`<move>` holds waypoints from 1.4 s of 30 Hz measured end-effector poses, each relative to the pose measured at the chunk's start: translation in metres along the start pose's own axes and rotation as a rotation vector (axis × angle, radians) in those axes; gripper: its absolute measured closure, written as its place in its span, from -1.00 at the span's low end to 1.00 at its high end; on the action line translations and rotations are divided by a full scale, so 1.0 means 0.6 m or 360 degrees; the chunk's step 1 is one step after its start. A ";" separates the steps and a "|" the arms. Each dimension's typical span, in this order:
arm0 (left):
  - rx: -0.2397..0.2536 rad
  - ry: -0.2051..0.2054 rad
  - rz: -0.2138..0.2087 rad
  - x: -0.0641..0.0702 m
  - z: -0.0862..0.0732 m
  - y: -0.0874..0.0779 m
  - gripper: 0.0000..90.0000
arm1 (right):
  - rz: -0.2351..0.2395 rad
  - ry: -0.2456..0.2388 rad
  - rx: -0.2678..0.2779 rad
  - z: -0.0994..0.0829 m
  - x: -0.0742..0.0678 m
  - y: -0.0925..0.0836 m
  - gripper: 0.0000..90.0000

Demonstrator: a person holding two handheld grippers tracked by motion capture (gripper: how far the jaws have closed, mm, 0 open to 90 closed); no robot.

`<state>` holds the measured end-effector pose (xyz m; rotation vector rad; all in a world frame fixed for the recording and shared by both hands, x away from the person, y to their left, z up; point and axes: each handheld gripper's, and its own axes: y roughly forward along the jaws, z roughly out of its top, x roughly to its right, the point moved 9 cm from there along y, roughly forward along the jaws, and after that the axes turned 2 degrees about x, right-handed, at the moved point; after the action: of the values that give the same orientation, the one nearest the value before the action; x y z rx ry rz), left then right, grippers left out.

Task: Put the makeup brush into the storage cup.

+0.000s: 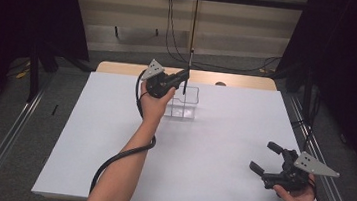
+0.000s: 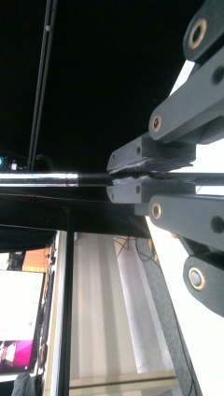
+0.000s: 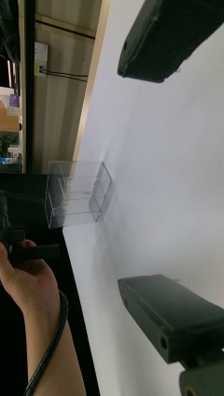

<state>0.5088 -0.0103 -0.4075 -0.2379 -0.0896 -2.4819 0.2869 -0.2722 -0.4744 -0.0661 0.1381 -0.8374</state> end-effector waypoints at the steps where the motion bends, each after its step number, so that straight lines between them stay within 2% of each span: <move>1: 0.0008 -0.0008 0.0004 -0.001 0.001 0.000 0.87 | -0.0001 -0.0001 0.0000 0.000 0.000 0.000 -0.98; 22: 0.0023 -0.0021 0.0080 -0.019 -0.013 -0.007 0.87 | 0.0006 -0.0001 -0.0007 -0.001 -0.001 0.001 -0.98; 42: 0.0011 -0.0008 0.0091 -0.018 -0.025 -0.007 0.87 | 0.0008 0.0002 -0.0013 -0.002 -0.001 0.002 -0.98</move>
<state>0.5128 -0.0023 -0.4245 -0.2406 -0.0925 -2.4239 0.2870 -0.2710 -0.4756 -0.0728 0.1428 -0.8319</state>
